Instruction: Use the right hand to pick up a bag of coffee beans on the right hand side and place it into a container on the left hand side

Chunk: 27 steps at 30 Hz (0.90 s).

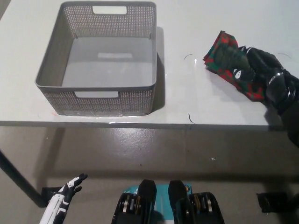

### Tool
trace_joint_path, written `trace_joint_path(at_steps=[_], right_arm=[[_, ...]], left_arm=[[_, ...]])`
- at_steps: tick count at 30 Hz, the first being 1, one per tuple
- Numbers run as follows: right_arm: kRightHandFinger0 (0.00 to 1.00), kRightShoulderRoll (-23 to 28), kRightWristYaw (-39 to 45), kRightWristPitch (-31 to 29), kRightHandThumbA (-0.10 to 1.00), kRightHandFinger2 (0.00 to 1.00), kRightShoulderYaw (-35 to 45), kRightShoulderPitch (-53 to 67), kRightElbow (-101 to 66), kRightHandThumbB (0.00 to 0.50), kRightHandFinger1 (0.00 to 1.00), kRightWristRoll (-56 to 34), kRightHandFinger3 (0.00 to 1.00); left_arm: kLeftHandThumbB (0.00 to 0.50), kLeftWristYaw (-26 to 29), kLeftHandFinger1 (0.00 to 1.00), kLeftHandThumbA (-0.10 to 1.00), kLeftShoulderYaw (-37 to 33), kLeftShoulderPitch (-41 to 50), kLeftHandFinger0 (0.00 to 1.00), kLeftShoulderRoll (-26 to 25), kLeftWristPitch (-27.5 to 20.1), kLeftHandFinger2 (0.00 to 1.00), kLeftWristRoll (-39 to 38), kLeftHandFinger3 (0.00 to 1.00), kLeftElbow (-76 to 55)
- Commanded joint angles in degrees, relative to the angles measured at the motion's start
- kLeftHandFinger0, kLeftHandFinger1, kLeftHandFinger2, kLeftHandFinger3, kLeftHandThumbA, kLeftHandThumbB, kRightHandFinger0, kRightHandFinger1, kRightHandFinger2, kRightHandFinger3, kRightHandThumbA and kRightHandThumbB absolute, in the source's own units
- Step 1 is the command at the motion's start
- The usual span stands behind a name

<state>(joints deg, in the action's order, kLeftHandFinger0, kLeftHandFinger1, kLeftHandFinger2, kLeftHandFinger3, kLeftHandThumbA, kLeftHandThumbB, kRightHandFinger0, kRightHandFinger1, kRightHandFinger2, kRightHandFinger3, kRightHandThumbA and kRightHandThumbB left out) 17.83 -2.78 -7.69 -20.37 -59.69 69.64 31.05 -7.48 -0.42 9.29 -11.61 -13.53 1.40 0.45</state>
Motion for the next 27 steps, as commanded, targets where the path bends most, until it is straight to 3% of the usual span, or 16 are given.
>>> trace_joint_path(at_steps=[1, 10, 14, 18, 20, 22, 23, 25, 27], right_arm=[[0.24, -3.0, -11.9, -8.1, -0.1, 1.0, 1.0, 1.2, 1.8, 0.081, 0.73, -1.2, 1.0], [0.11, -3.5, -17.3, -10.6, -0.1, 0.99, 1.1, 0.4, 2.8, 0.151, 0.62, -1.4, 1.0], [0.0, -3.5, -19.2, -11.3, -0.1, 0.95, 0.9, -0.2, 2.9, 0.153, 0.5, -1.1, 0.96], [0.0, -3.6, -22.2, -12.5, -0.1, 0.89, 1.2, -1.5, 1.9, 0.15, 0.43, -1.0, 0.89], [0.0, -3.7, -22.9, -12.7, -0.1, 0.9, 1.1, -1.8, 1.3, 0.141, 0.44, -0.9, 0.9], [0.0, -3.6, -22.9, -12.1, -0.1, 0.92, 1.2, -2.5, -0.2, 0.131, 0.49, -0.7, 0.97], [0.03, -3.6, -22.6, -11.8, -0.1, 0.96, 1.3, -2.6, -0.5, 0.129, 0.57, -0.9, 1.0], [0.0, -3.7, -21.3, -10.8, -0.1, 0.9, 2.3, -3.8, -2.8, 0.162, 0.53, -1.9, 1.0], [0.0, -3.5, -21.0, -10.7, -0.1, 0.89, 2.8, -4.8, -5.2, 0.158, 0.5, -2.0, 0.98]], left_arm=[[0.475, -1.0, 1.0, 1.0, 0.2, -0.8, 1.0, -1.4, -0.9, 1.0, -0.8, 1.0, -1.8], [0.472, -0.9, 1.0, 1.0, 0.2, -0.3, 1.0, -1.4, -1.6, 1.0, -1.1, 1.0, -0.8], [0.454, -0.9, 1.0, 1.0, 0.1, -0.1, 1.0, -1.3, -1.3, 1.0, -1.1, 1.0, -1.1], [0.464, -1.1, 1.0, 1.0, 0.2, -0.2, 1.0, -1.5, -1.2, 1.0, -1.5, 1.0, -1.0], [0.458, -1.0, 1.0, 1.0, 0.2, 0.1, 1.0, -1.5, -1.2, 1.0, -1.5, 1.0, -1.1], [0.441, -0.9, 1.0, 1.0, 0.2, 0.1, 1.0, -1.4, -1.6, 1.0, -1.3, 1.0, -1.0], [0.432, -0.9, 1.0, 1.0, 0.2, 0.1, 1.0, -1.4, -1.5, 1.0, -1.4, 1.0, -1.0], [0.431, -0.9, 1.0, 1.0, 0.2, 0.1, 1.0, -1.3, -1.4, 1.0, -1.5, 1.0, -1.1], [0.449, -1.0, 1.0, 1.0, 0.2, 0.1, 1.0, -1.4, -1.0, 1.0, -1.7, 1.0, -1.3]])
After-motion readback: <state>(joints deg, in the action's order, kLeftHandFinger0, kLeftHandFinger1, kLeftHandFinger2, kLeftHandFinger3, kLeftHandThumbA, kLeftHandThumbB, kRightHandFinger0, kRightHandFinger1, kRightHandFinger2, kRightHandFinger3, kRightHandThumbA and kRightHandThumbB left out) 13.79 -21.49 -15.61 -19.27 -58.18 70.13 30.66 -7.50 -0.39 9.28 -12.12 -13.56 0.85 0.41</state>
